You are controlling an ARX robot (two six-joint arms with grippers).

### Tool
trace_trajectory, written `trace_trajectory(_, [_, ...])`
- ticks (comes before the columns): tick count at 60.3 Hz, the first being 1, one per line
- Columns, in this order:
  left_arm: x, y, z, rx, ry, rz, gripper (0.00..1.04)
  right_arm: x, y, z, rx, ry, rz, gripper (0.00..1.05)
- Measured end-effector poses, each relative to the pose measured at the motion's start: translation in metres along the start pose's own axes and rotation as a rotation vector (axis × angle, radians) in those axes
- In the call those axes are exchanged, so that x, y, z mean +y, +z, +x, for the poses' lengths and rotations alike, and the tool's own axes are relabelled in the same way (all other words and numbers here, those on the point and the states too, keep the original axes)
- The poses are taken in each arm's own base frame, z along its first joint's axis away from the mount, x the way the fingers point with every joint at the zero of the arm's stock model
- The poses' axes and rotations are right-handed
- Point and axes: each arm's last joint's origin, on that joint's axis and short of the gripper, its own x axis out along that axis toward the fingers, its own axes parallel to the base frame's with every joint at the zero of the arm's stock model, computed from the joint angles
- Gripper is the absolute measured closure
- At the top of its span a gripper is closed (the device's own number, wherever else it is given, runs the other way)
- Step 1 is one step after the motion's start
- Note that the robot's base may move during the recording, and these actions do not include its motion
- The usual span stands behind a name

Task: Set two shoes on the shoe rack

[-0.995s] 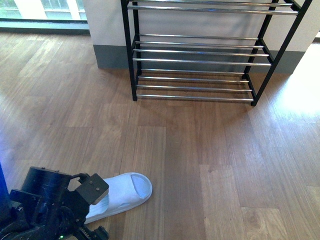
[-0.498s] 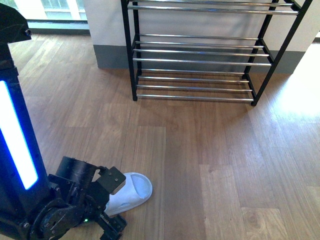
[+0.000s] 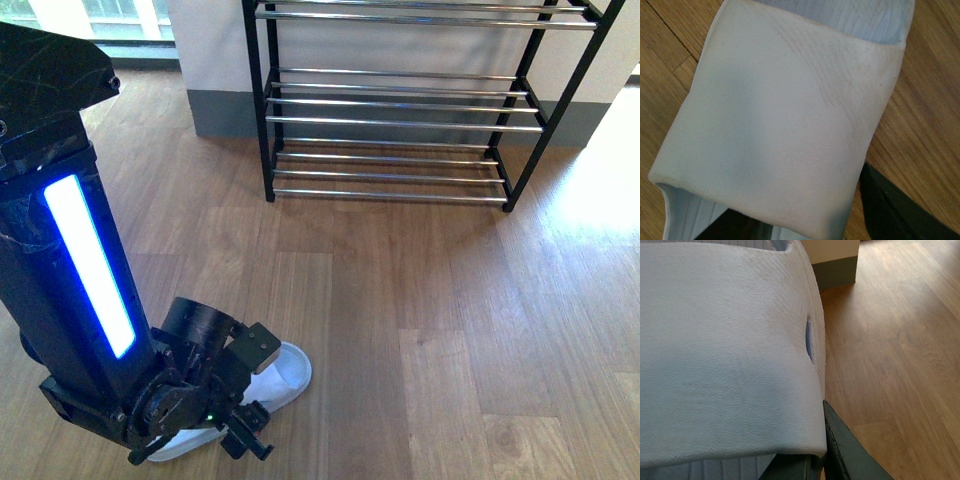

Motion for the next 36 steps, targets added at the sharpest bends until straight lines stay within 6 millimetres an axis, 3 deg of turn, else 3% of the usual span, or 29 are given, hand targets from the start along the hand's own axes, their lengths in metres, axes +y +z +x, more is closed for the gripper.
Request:
trace_trajectory(20, [-0.002, -0.001, -0.006, -0.014, 0.071, -0.044, 1.02, 0.0, 0.0, 0.0, 0.0, 0.0, 0.0, 1.03])
trace_trajectory(27, [-0.001, 0.006, -0.02, -0.058, 0.119, -0.093, 1.03, 0.0, 0.0, 0.0, 0.0, 0.0, 0.0, 1.03])
trace_trajectory(36, [0.005, 0.033, -0.067, -0.196, 0.198, -0.156, 1.03, 0.0, 0.0, 0.0, 0.0, 0.0, 0.0, 1.03])
